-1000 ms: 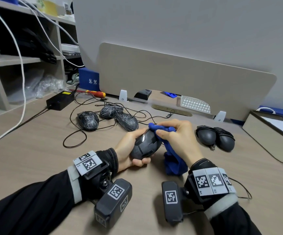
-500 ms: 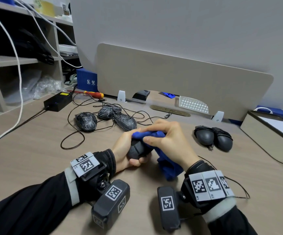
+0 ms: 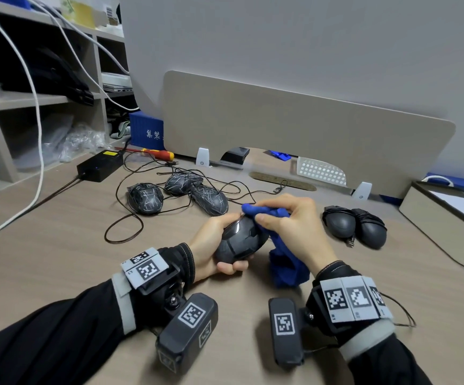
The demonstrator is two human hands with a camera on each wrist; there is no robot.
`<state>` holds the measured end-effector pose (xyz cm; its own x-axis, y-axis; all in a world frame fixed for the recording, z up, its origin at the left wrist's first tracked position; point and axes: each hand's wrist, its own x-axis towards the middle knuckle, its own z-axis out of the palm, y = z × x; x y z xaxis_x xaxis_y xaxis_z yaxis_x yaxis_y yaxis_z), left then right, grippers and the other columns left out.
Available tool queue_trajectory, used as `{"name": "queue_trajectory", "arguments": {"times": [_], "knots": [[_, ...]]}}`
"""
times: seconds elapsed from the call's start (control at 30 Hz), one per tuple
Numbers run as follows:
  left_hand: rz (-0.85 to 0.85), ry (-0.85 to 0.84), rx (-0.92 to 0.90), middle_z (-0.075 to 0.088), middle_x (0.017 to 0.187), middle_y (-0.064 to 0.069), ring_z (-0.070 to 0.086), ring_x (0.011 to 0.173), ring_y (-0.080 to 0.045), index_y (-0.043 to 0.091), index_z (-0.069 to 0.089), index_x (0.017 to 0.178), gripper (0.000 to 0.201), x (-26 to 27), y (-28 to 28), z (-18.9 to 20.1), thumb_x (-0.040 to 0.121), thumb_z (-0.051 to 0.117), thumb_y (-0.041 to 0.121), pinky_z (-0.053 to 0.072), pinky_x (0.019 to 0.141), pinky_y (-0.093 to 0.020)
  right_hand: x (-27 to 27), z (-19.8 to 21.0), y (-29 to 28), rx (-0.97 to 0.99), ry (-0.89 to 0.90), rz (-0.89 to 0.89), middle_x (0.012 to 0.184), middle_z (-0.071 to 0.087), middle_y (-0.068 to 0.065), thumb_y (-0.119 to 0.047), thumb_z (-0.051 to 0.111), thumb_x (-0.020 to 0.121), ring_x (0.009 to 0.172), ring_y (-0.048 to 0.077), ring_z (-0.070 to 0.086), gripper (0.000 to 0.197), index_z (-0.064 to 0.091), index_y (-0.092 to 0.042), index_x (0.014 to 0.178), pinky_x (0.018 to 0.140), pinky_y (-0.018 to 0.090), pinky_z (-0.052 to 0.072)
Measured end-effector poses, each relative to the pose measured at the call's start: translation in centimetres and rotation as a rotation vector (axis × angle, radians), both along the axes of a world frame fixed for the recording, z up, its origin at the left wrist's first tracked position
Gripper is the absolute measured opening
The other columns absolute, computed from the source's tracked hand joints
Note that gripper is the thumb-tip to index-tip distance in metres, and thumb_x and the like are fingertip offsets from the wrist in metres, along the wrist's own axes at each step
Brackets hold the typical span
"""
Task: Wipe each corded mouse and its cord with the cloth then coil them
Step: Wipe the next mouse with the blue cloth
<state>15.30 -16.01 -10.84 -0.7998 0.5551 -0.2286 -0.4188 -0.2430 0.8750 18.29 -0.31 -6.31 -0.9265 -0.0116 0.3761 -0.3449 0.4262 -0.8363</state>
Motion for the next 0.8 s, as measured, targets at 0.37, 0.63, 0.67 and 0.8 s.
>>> {"name": "queue_trajectory", "arguments": {"times": [0.37, 0.63, 0.67, 0.8], "knots": [[-0.042, 0.004, -0.042, 0.053, 0.067, -0.013, 0.043, 0.04, -0.018, 0.011, 0.06, 0.093, 0.043, 0.1, 0.0, 0.1, 0.097, 0.037, 0.048, 0.018, 0.03, -0.01, 0.0, -0.1, 0.6, -0.036, -0.008, -0.064, 0.089, 0.069, -0.012, 0.003, 0.069, 0.085, 0.08, -0.007, 0.063, 0.033, 0.074, -0.029, 0.081, 0.067, 0.007, 0.048], [0.022, -0.024, 0.011, 0.052, 0.069, -0.011, 0.04, 0.043, -0.016, 0.014, 0.06, 0.1, 0.04, -0.2, 0.0, -0.1, 0.097, 0.037, 0.047, 0.017, 0.033, -0.01, -0.1, -0.2, -0.4, -0.033, -0.036, 0.001, 0.085, 0.072, -0.011, 0.002, 0.071, 0.083, 0.08, -0.005, 0.064, 0.027, 0.078, -0.024, 0.085, 0.071, 0.011, 0.051], [0.006, -0.019, -0.006, 0.052, 0.068, -0.012, 0.04, 0.043, -0.016, 0.013, 0.062, 0.095, 0.042, -0.1, 0.0, 0.0, 0.097, 0.038, 0.047, 0.016, 0.032, -0.01, -0.3, -0.4, -0.2, -0.047, -0.037, -0.038, 0.084, 0.074, -0.011, 0.002, 0.071, 0.083, 0.082, -0.003, 0.066, 0.027, 0.079, -0.024, 0.085, 0.073, 0.015, 0.054], [0.012, -0.015, -0.008, 0.053, 0.07, -0.01, 0.04, 0.043, -0.016, 0.015, 0.062, 0.097, 0.04, 0.1, 0.1, 0.2, 0.097, 0.038, 0.047, 0.014, 0.034, -0.011, 0.1, -0.2, -0.2, 0.016, -0.008, -0.027, 0.087, 0.07, -0.012, 0.001, 0.072, 0.082, 0.082, -0.007, 0.063, 0.025, 0.078, -0.024, 0.085, 0.074, 0.01, 0.049]]}}
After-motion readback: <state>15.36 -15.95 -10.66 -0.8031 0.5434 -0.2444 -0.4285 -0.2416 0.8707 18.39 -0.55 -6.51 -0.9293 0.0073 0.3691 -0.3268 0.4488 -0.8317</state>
